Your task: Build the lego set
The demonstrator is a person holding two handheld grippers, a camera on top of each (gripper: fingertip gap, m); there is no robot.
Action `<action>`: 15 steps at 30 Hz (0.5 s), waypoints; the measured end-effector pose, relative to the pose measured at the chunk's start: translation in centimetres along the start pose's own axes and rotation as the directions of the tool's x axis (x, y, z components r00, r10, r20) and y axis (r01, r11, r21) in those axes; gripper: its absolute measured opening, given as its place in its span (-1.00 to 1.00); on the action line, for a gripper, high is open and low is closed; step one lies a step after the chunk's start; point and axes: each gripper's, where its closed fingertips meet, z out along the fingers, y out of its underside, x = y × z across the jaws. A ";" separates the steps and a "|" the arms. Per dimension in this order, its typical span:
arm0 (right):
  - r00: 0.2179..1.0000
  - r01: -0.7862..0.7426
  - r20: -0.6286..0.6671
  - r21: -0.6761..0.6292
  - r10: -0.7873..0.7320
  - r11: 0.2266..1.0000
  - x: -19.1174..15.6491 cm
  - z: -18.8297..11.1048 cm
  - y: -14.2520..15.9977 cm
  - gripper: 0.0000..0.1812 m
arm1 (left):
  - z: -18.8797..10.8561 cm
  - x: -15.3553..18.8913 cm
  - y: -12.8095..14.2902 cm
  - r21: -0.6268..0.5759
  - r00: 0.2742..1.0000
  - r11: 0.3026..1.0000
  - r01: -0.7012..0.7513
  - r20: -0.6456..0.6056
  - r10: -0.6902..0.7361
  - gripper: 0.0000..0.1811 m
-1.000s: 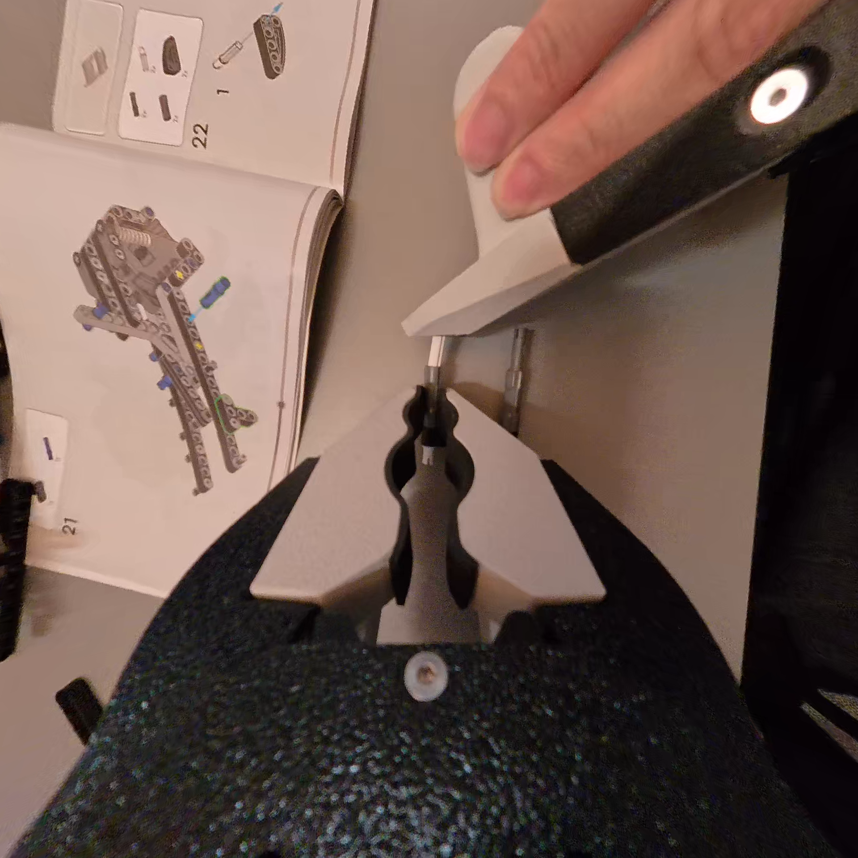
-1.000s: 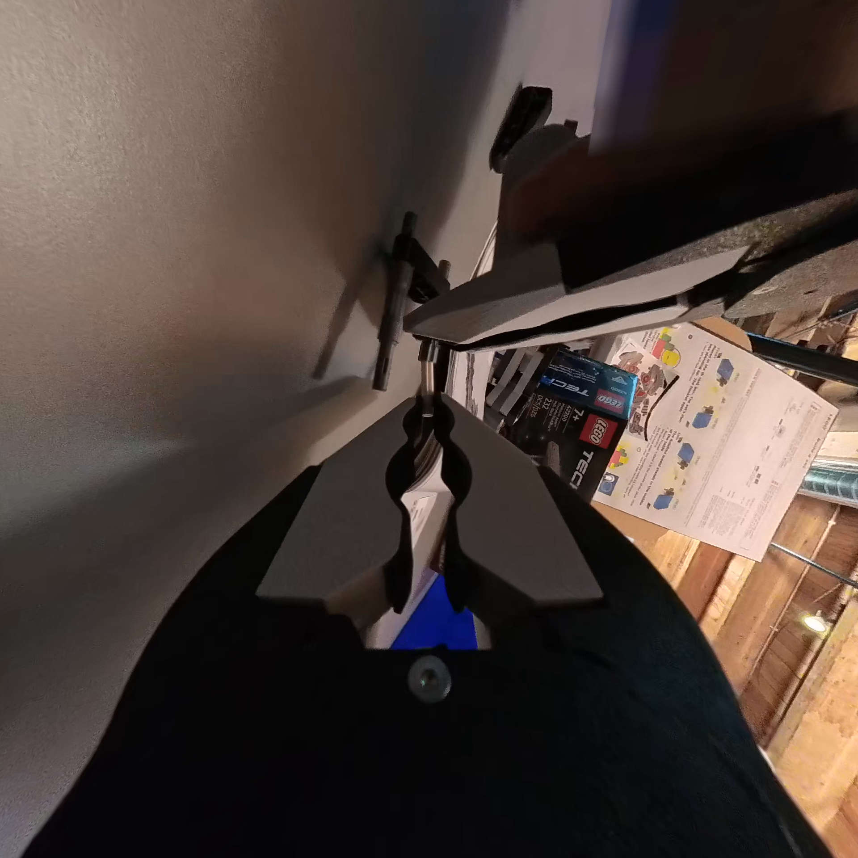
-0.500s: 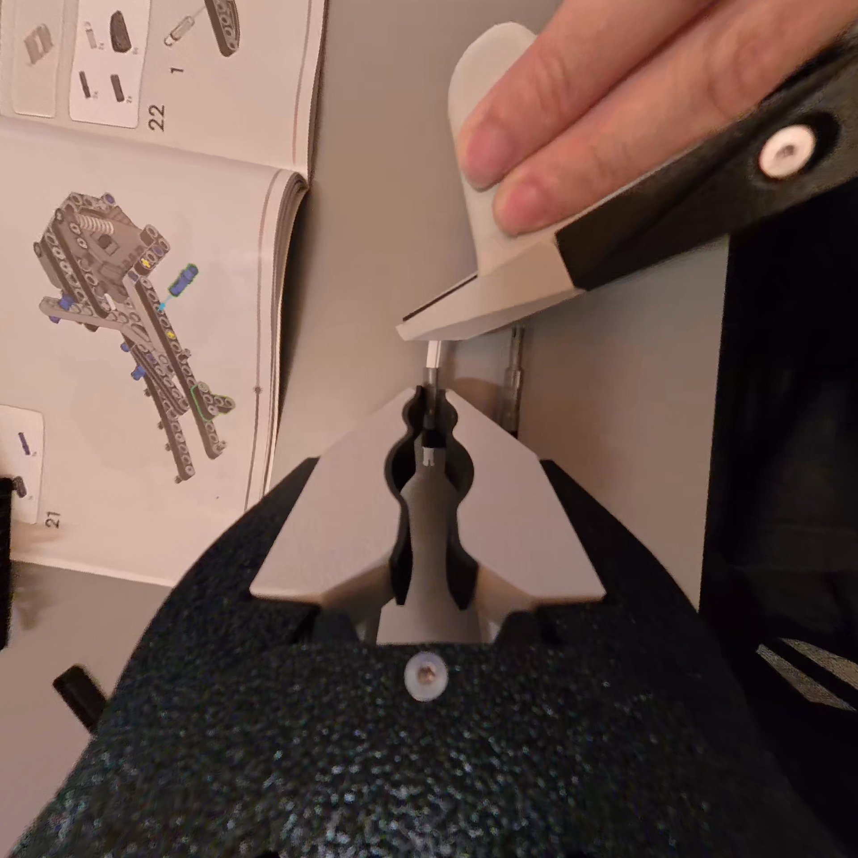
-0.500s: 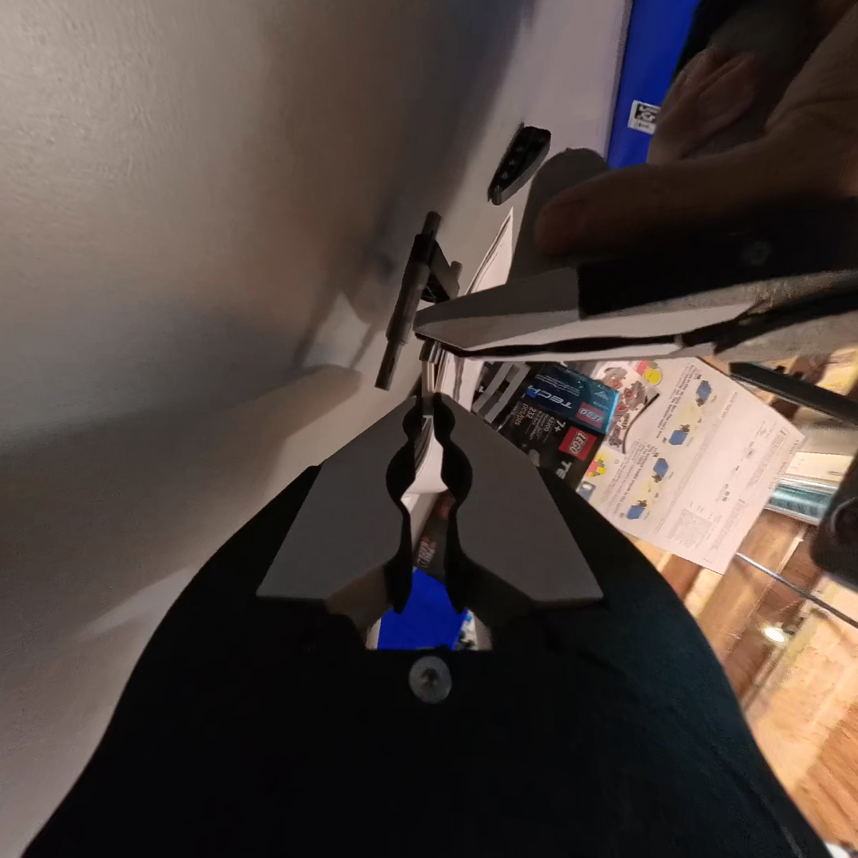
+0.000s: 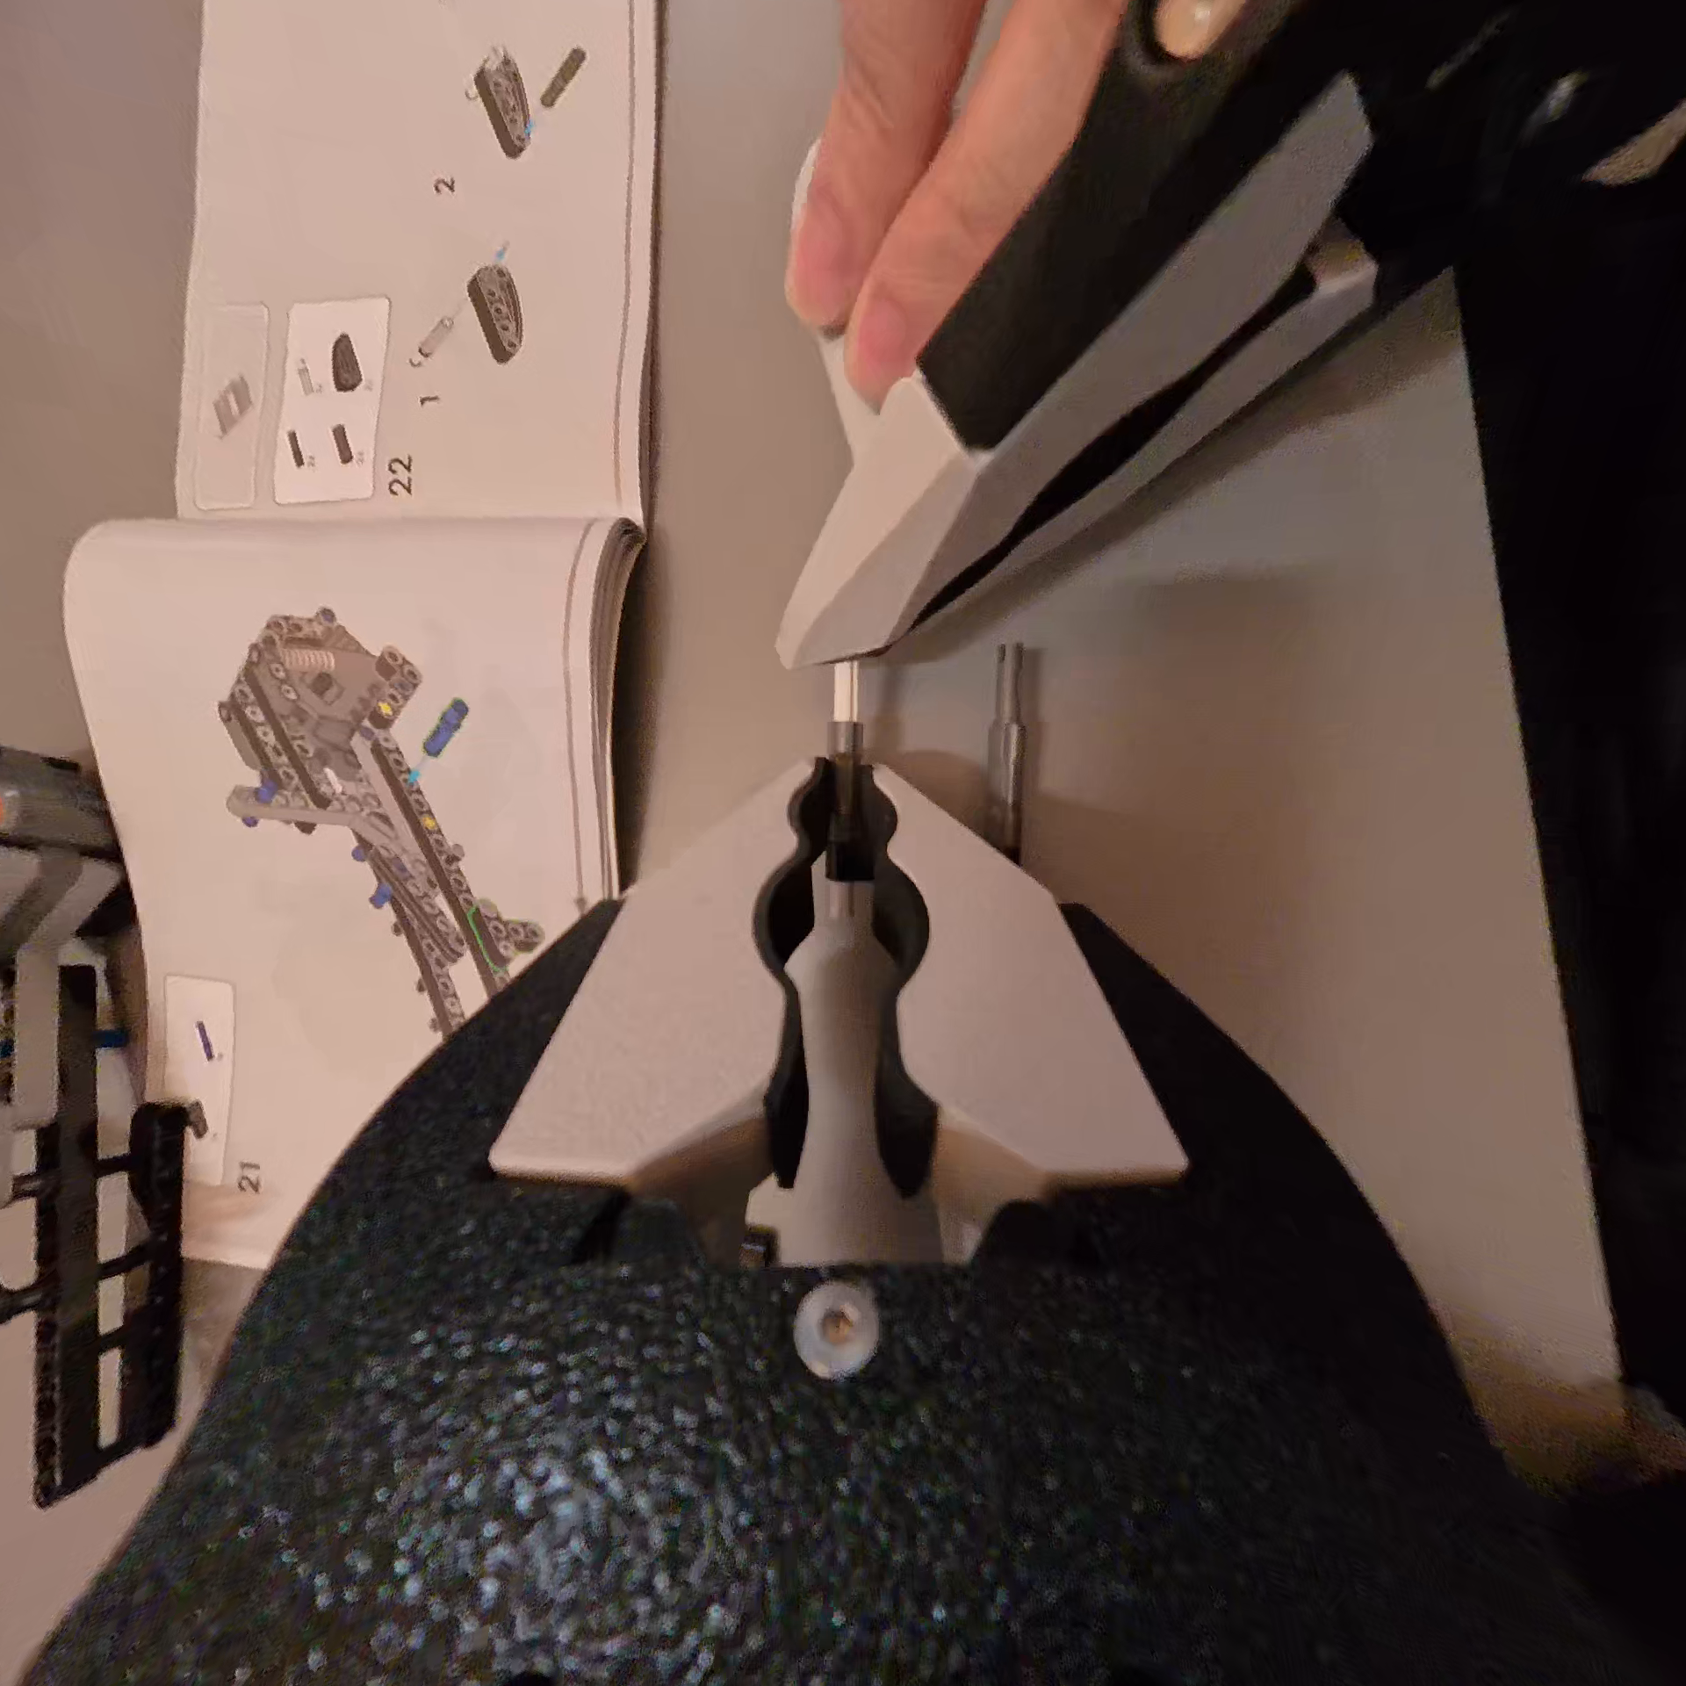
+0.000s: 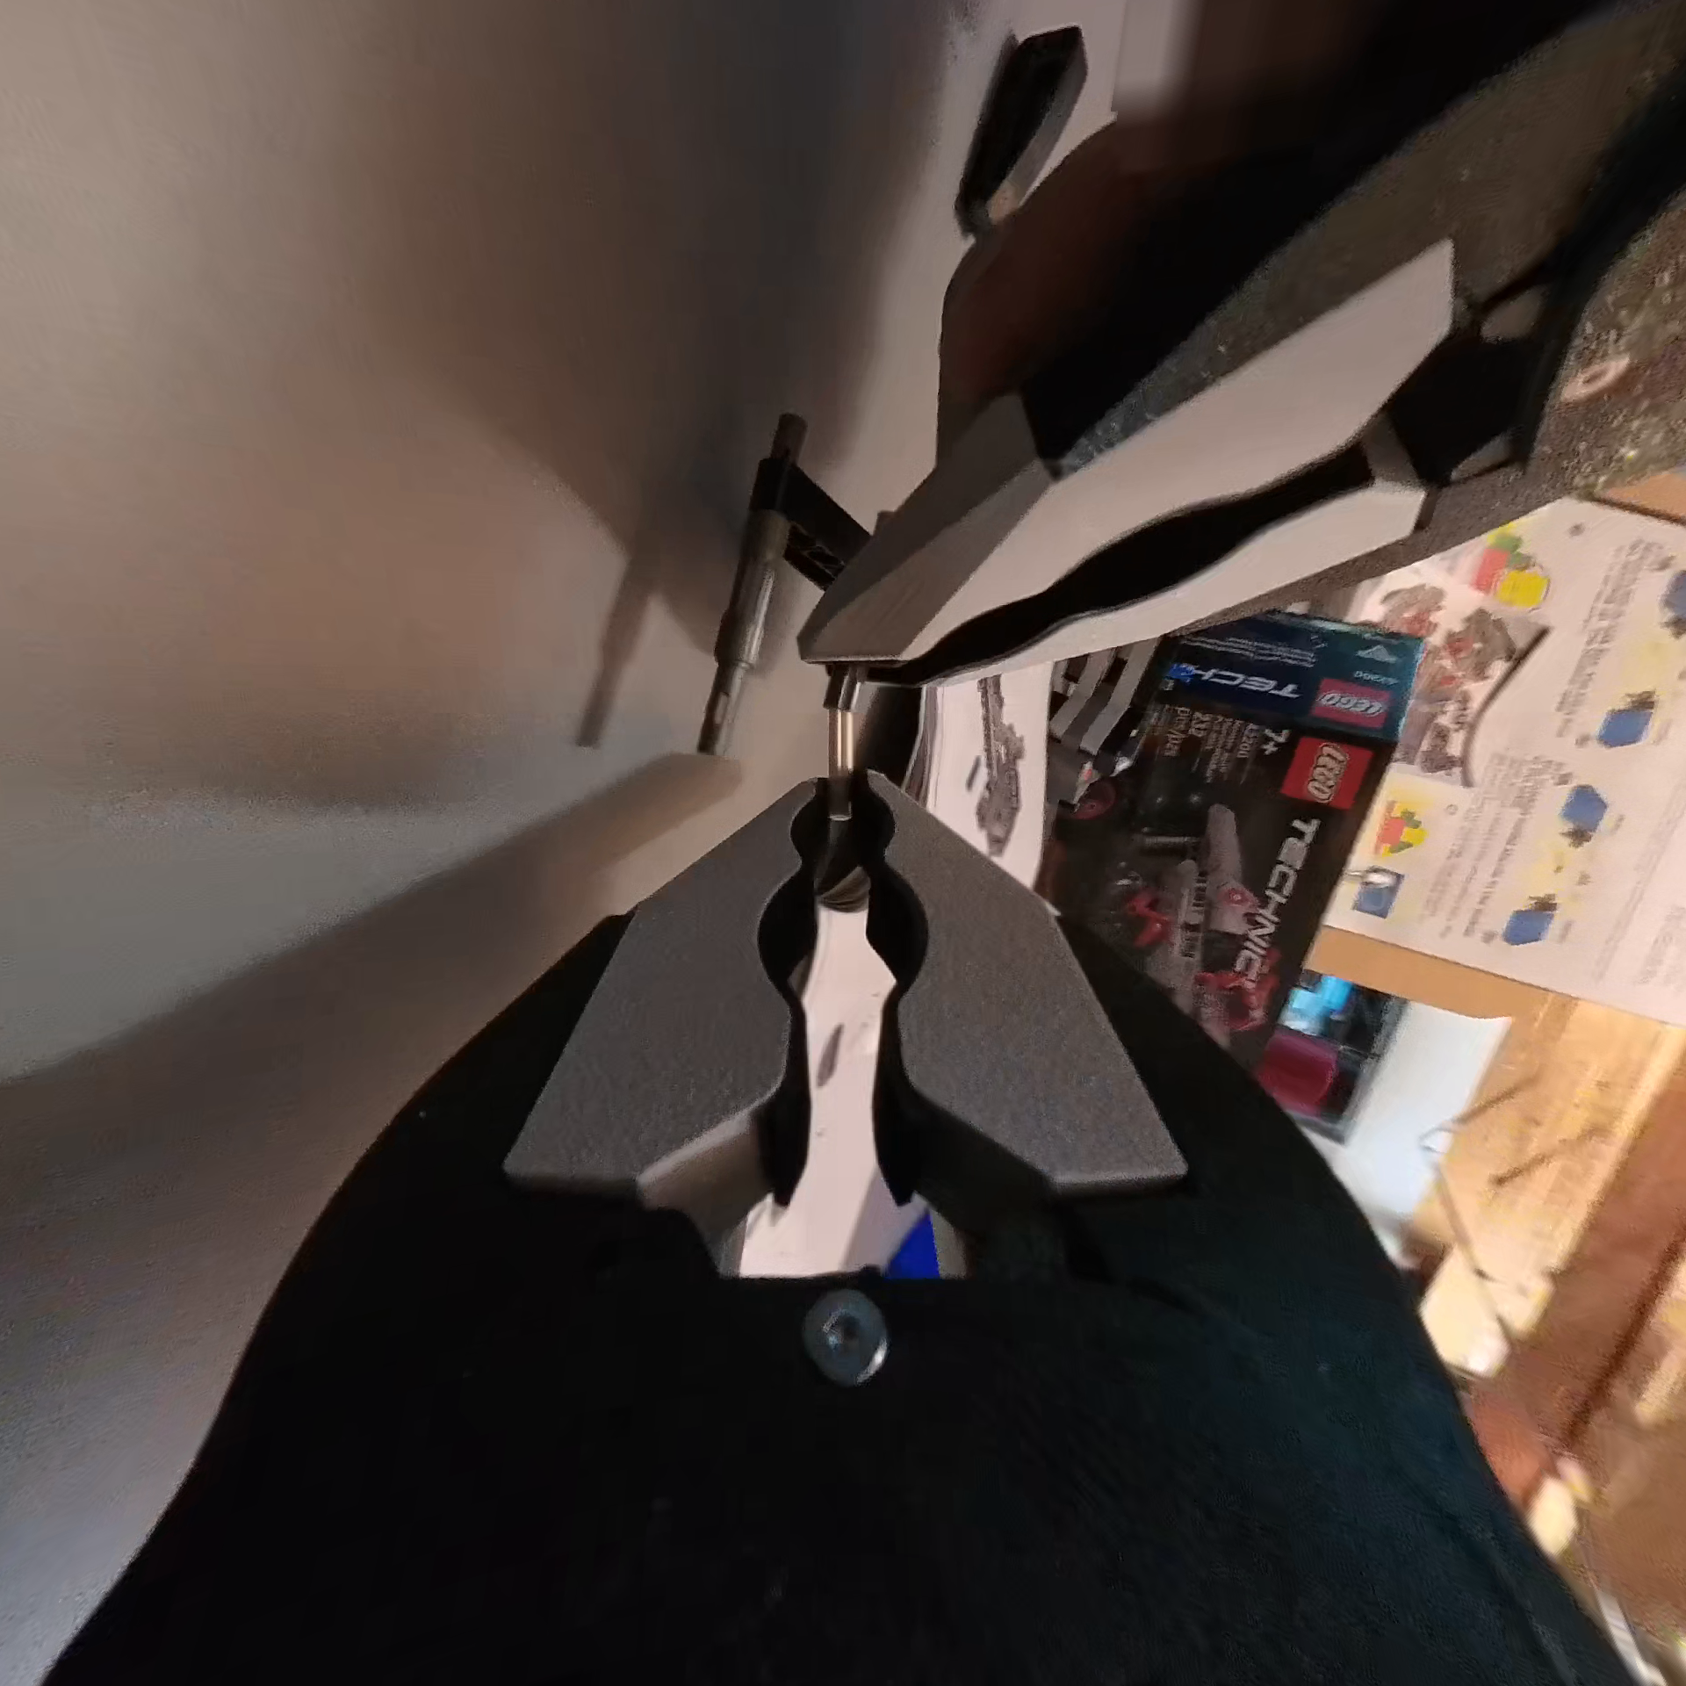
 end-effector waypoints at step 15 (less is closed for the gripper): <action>0.950 -0.304 0.100 0.084 0.296 0.949 -1.1 1.1 0.1 -0.98 | 0.9 -0.7 0.4 0.059 0.996 0.995 -0.078 0.036 0.076 -0.97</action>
